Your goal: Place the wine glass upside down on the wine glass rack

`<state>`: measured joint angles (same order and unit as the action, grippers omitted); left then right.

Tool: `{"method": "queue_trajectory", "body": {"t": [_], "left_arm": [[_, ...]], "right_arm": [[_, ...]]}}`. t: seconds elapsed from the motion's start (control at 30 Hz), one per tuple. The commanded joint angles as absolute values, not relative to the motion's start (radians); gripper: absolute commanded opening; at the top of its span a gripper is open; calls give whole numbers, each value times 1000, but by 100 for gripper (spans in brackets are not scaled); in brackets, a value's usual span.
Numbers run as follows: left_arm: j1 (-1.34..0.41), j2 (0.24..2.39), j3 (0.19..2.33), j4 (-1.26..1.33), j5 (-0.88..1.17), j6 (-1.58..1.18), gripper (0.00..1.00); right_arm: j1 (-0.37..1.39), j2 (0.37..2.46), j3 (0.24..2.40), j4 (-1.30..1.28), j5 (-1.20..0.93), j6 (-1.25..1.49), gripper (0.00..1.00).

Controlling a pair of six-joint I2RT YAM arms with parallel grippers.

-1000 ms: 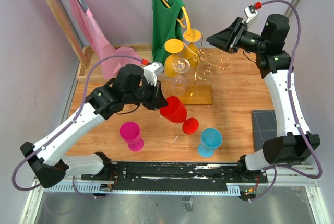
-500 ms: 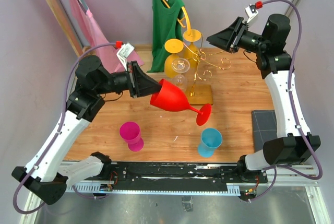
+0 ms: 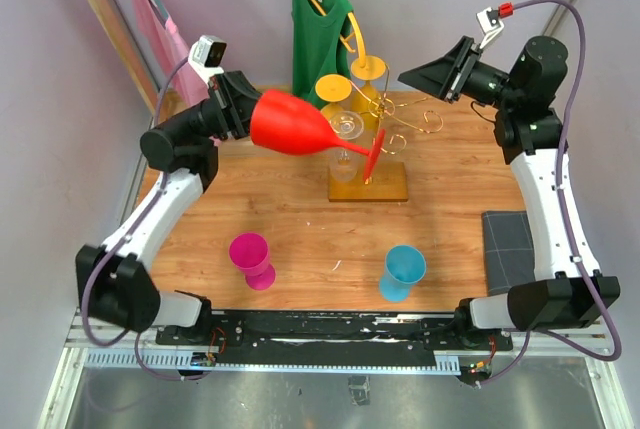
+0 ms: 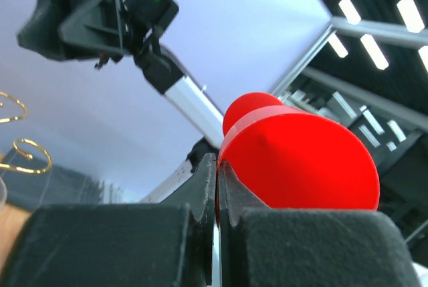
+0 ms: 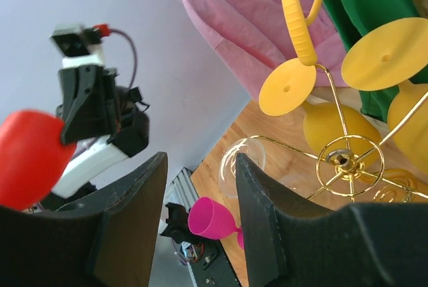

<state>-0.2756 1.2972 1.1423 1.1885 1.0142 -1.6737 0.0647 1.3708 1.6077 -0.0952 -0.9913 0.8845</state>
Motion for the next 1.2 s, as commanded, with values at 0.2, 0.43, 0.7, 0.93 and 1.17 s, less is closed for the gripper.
{"method": "queue_trajectory", "body": {"t": [0.2,0.43,0.7,0.93,1.17], "left_arm": [[-242,1523,1219,1779,765,-2183,0],[-242,1575,1282,1782,692,-2245,0],[-243,1574,1310,1781,672,-2276,0],[-244,1557,1306,1781,662,-2278,0],[-244,1561,1317,1782,661,-2276,0]], "right_arm": [[72,1302,1458,485,-1145,1104,46],[144,1405,1505,1211,-1154,1580,47],[246,1599,1750,1485,-1052,1893,50],[339,1681,1882,1434,-1033,1880,50],[401,1708,1912,1406,-1021,1870,48]]}}
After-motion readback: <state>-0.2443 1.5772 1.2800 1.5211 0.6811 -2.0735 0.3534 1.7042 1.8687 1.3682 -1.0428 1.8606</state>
